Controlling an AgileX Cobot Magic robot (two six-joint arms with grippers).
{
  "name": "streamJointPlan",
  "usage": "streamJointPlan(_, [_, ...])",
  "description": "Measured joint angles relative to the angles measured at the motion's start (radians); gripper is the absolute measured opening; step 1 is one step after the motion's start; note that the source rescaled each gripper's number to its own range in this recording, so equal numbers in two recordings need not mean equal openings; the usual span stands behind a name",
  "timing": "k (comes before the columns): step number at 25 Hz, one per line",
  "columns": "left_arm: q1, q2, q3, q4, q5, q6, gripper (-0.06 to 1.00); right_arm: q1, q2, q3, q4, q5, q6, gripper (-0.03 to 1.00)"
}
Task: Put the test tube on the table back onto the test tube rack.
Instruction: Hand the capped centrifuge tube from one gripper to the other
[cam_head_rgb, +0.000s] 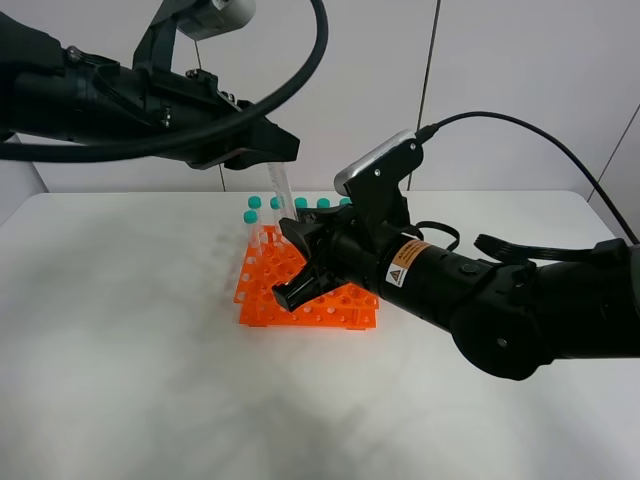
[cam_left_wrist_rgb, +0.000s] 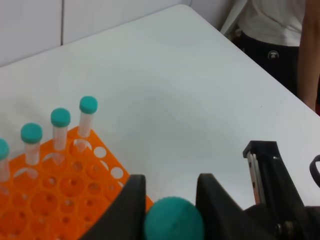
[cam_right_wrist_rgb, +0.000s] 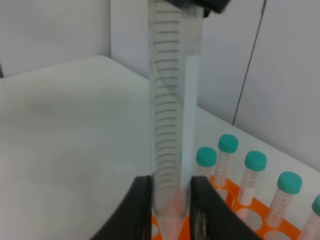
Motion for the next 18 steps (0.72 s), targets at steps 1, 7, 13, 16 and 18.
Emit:
streamJointPlan(1, [0.0, 0.0, 0.0, -0.006, 0.0, 0.011, 0.0, 0.0, 0.0, 0.0, 0.0, -0.001, 0.0, 0.0])
streamJointPlan(7, [0.0, 0.002, 0.0, -0.012, 0.002, 0.027, 0.0, 0.0, 0.0, 0.0, 0.001, -0.004, 0.0, 0.0])
streamJointPlan(13, [0.0, 0.003, 0.0, -0.015, 0.002, 0.028, 0.0, 0.0, 0.0, 0.0, 0.004, -0.004, -0.016, 0.0])
streamJointPlan(16, [0.0, 0.003, 0.0, -0.016, 0.004, 0.029, 0.0, -0.001, 0.0, 0.0, 0.004, -0.003, -0.025, 0.04])
streamJointPlan(18, [-0.001, 0.003, 0.0, -0.035, 0.023, 0.029, 0.0, -0.001, 0.0, 0.0, -0.002, 0.003, -0.028, 0.11])
